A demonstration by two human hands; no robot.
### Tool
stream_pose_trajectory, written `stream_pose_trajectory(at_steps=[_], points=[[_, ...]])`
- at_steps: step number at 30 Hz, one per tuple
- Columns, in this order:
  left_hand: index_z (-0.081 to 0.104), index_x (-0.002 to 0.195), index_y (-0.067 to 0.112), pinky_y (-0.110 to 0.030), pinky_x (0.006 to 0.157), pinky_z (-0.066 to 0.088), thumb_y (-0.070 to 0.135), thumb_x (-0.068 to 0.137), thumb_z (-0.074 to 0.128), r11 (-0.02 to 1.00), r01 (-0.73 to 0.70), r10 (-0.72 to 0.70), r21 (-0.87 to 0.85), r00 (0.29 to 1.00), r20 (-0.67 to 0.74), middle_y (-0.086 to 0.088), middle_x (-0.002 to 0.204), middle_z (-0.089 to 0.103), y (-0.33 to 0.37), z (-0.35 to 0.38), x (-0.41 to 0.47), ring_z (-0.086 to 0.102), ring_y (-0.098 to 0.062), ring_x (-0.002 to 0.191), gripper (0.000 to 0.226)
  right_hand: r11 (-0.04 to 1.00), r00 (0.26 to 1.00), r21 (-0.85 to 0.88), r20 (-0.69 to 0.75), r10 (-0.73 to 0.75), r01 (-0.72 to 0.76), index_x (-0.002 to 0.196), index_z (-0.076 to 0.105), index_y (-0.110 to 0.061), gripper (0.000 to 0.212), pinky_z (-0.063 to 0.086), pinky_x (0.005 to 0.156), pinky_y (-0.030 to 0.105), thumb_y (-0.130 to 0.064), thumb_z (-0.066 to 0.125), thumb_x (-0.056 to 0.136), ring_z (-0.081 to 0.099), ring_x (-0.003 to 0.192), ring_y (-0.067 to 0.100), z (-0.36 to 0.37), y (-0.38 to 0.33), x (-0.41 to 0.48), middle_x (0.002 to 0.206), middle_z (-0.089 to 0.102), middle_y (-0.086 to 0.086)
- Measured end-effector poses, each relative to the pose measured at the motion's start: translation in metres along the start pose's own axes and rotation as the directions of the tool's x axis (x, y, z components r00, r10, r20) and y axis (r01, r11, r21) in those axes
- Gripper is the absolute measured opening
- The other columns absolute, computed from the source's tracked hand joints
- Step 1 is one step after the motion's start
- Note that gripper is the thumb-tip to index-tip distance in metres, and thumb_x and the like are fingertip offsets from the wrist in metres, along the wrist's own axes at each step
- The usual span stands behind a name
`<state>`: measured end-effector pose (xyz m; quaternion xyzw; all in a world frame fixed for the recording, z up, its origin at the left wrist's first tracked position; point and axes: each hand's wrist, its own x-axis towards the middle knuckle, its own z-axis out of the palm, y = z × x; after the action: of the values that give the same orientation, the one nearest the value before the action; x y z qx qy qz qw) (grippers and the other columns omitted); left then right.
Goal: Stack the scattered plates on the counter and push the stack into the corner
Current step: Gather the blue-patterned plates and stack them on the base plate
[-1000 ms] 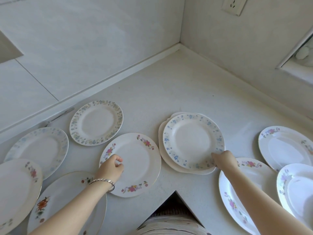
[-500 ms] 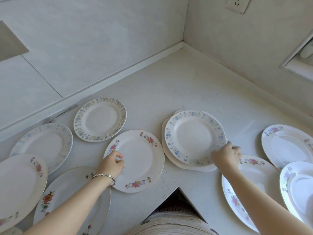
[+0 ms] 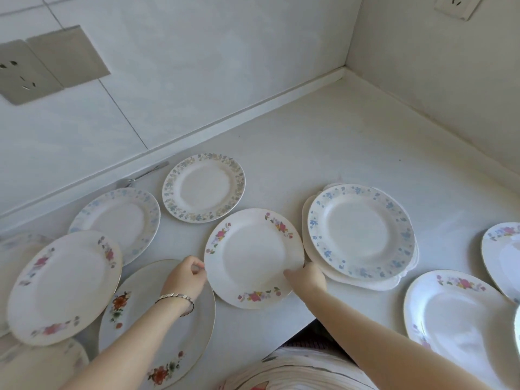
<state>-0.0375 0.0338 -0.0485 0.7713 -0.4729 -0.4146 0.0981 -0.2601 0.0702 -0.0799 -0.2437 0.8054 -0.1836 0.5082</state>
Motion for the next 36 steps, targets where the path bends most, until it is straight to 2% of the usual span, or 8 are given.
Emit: stream_pose_trajectory(at_steps=[5, 7, 13, 19, 22, 24, 31, 36], points=[[0.05, 0.07, 0.022, -0.031, 0.067, 0.047, 0.001, 0.085, 0.045, 0.998, 0.029, -0.029, -0.049, 1.0, -0.008, -0.005, 0.063, 0.061, -0.014, -0.005, 0.001, 0.056, -0.022, 0.054, 0.026, 0.984, 0.995, 0.149, -0.034, -0.097, 0.101, 0.103, 0.058, -0.002, 0.019, 0.058, 0.078, 0.04, -0.012, 0.056, 0.086, 0.063, 0.087, 0.028, -0.008, -0.01, -0.009, 0.092, 0.061, 0.008], [0.051, 0.07, 0.022, -0.031, 0.069, 0.046, 0.001, 0.084, 0.046, 0.999, 0.021, -0.021, -0.033, 0.999, -0.025, -0.004, 0.062, 0.062, -0.015, -0.006, 0.002, 0.055, -0.024, 0.058, 0.026, 0.965, 0.988, 0.212, -0.039, -0.15, 0.155, 0.086, 0.055, -0.004, 0.006, 0.059, 0.072, 0.039, -0.009, 0.055, 0.087, 0.063, 0.08, 0.027, -0.018, -0.023, -0.017, 0.09, 0.061, 0.012], [0.049, 0.073, 0.022, -0.025, 0.06, 0.04, 0.002, 0.084, 0.045, 1.0, -0.015, 0.015, -0.016, 1.0, -0.002, -0.003, 0.064, 0.062, -0.005, 0.002, 0.002, 0.055, -0.022, 0.055, 0.023, 0.914, 0.924, 0.208, -0.244, -0.296, 0.348, 0.067, 0.055, -0.005, 0.017, 0.057, 0.065, 0.046, -0.008, 0.06, 0.082, 0.061, 0.068, 0.03, -0.079, -0.032, -0.032, 0.071, 0.06, 0.014], [0.047, 0.068, 0.027, -0.027, 0.064, 0.041, 0.005, 0.083, 0.047, 0.997, -0.04, 0.037, 0.065, 0.998, 0.044, 0.0, 0.067, 0.062, 0.009, 0.021, 0.0, 0.057, -0.024, 0.066, 0.026, 0.776, 0.935, 0.55, -0.327, -0.14, 0.309, 0.07, 0.062, -0.008, 0.018, 0.052, 0.041, 0.017, 0.0, 0.058, 0.085, 0.064, 0.044, 0.01, -0.166, 0.006, -0.031, 0.052, 0.066, 0.001], [0.045, 0.068, 0.027, -0.026, 0.062, 0.039, 0.006, 0.085, 0.048, 0.992, -0.061, 0.054, 0.106, 0.996, 0.071, 0.002, 0.067, 0.06, 0.02, 0.032, 0.0, 0.058, -0.024, 0.067, 0.027, 0.753, 0.938, 0.603, -0.343, -0.054, 0.263, 0.069, 0.06, -0.006, 0.019, 0.052, 0.04, 0.016, 0.002, 0.056, 0.086, 0.06, 0.037, 0.004, -0.19, 0.032, -0.025, 0.044, 0.064, 0.0], [0.045, 0.069, 0.027, -0.027, 0.064, 0.038, 0.006, 0.085, 0.048, 0.991, -0.077, 0.066, 0.111, 0.993, 0.095, 0.0, 0.07, 0.06, 0.027, 0.036, 0.0, 0.058, -0.024, 0.07, 0.026, 0.735, 0.941, 0.64, -0.34, 0.009, 0.224, 0.069, 0.059, -0.005, 0.018, 0.052, 0.041, 0.015, 0.002, 0.056, 0.086, 0.061, 0.038, 0.006, -0.195, 0.047, -0.02, 0.057, 0.062, 0.009], [0.045, 0.068, 0.027, -0.025, 0.055, 0.038, 0.005, 0.086, 0.045, 0.983, -0.125, 0.111, 0.133, 0.988, 0.105, 0.003, 0.065, 0.06, 0.04, 0.041, 0.0, 0.055, -0.022, 0.061, 0.028, 0.634, 0.955, 0.763, -0.264, 0.133, 0.123, 0.075, 0.059, -0.006, 0.015, 0.054, 0.043, 0.015, 0.0, 0.056, 0.088, 0.06, 0.064, 0.02, -0.183, 0.07, 0.0, 0.076, 0.06, 0.01], [0.045, 0.069, 0.027, -0.022, 0.05, 0.035, 0.004, 0.085, 0.045, 0.981, -0.144, 0.133, 0.133, 0.987, 0.094, 0.002, 0.064, 0.059, 0.042, 0.039, -0.001, 0.054, -0.017, 0.054, 0.028, 0.738, 0.927, 0.656, -0.357, 0.115, 0.161, 0.105, 0.056, -0.003, 0.016, 0.058, 0.054, 0.023, -0.005, 0.057, 0.089, 0.058, 0.071, 0.027, -0.17, 0.072, 0.011, 0.084, 0.061, 0.012]])
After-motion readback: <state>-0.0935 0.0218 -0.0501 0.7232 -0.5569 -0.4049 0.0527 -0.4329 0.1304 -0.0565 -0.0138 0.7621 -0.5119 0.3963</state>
